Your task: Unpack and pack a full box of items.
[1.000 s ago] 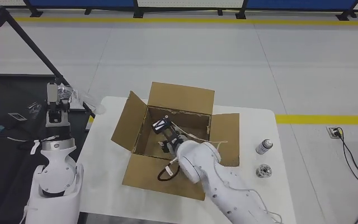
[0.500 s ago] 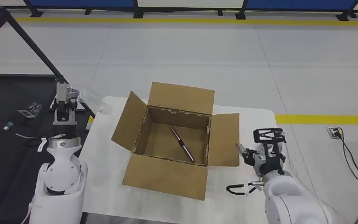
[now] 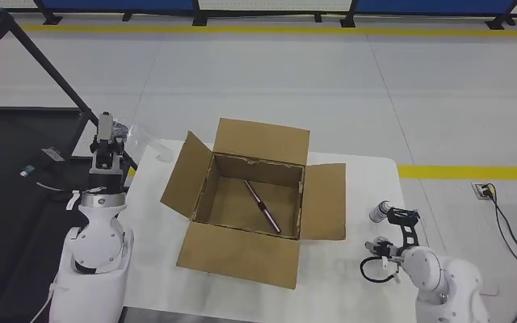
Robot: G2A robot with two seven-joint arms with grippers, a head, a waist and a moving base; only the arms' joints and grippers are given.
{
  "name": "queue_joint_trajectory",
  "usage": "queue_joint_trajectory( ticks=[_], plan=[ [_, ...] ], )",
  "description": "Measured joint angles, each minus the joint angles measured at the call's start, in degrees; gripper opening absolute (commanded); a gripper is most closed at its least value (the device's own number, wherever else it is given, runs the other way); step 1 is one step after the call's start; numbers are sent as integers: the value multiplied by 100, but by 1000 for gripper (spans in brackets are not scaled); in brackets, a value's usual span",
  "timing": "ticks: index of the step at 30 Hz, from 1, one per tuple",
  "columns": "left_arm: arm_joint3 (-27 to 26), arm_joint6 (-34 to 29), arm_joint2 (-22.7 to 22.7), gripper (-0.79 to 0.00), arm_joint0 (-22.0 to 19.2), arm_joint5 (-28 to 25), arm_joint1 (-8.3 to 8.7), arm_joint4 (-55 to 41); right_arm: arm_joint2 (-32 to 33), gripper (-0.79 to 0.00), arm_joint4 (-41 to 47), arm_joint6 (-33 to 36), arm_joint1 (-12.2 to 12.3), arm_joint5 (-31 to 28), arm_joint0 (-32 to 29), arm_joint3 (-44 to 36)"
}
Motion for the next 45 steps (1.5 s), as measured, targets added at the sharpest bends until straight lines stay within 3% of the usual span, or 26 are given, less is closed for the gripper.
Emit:
queue_joint_trajectory(
  ticks=[4,5,6,7,8,9,15,21,27,31,34,39,45],
  plan=[
    [1,-8,-4,0,2,14,2,14,13,0,14,-39,39,40,223,467],
    [0,-8,-6,0,6,17,2,14,15,-142,13,-41,47,45,265,536],
    [-1,-8,-8,0,10,22,3,14,23,-409,30,-44,56,43,305,602],
    [-4,-9,-10,0,16,25,3,14,37,-517,68,-46,67,34,353,689],
    [-5,-9,-12,0,21,25,4,14,45,-696,98,-51,75,23,385,747],
    [-4,-7,-14,0,25,22,4,14,48,-785,128,-60,83,12,412,794],
    [30,19,-31,0,31,10,4,-7,38,-785,271,-107,126,-5,451,870],
    [55,40,-29,0,21,10,3,-32,44,-785,463,-287,152,110,230,272],
    [66,77,-56,0,26,-11,4,-37,-475,-785,440,-712,101,511,-296,-1522],
    [42,107,-91,0,70,-26,6,-39,-1266,-785,300,-1208,49,710,-628,-2941],
    [-1,141,-127,0,128,-27,7,-51,-1970,-785,133,-1546,21,672,-673,-3541],
    [-61,205,-216,0,237,-31,11,-91,-3316,-785,-368,-1275,-61,414,9,-2952],
    [-119,251,-294,0,351,-53,13,-143,-4803,-785,-296,-675,-432,1002,1842,-604]
  ],
)
